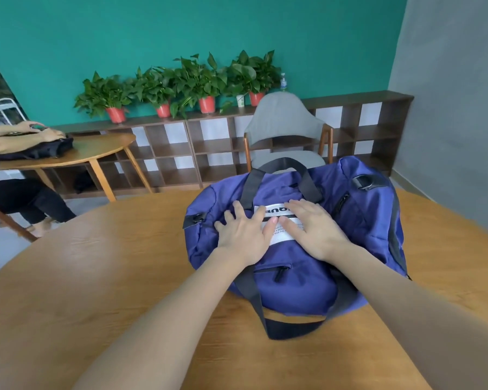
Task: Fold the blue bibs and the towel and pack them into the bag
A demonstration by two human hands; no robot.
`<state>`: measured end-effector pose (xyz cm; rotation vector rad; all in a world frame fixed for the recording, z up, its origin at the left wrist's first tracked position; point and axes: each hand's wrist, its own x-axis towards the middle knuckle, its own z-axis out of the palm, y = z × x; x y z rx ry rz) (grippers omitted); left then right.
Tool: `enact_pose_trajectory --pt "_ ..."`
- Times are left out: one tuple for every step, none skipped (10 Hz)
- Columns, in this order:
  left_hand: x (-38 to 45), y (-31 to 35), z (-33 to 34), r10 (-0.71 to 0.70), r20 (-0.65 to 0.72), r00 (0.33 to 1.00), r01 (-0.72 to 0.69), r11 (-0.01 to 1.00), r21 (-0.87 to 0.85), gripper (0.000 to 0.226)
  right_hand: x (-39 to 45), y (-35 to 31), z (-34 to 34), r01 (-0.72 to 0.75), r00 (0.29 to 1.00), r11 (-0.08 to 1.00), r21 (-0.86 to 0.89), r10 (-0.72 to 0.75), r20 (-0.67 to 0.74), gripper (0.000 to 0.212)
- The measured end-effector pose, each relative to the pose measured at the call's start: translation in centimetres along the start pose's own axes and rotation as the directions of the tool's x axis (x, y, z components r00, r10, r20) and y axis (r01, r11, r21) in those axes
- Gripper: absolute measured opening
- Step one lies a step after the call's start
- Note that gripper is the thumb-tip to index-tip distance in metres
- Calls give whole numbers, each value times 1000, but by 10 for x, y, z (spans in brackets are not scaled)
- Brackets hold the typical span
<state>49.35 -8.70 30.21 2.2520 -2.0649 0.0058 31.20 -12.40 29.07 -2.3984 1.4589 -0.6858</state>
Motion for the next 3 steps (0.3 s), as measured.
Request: enact_pose_trajectory --pt "11 0 -5 34 32 999 -35 999 34 62 7 1 1 -30 1000 999 -30 30 3 76" --pt "30 -4 -49 54 156 986 -56 998 9 64 25 -14 -26 -155 987 986 -70 158 41 67" --pt "53 2 -117 74 148 986 -79 996 28 55 60 -49 -84 -287 957 954 83 289 -6 46"
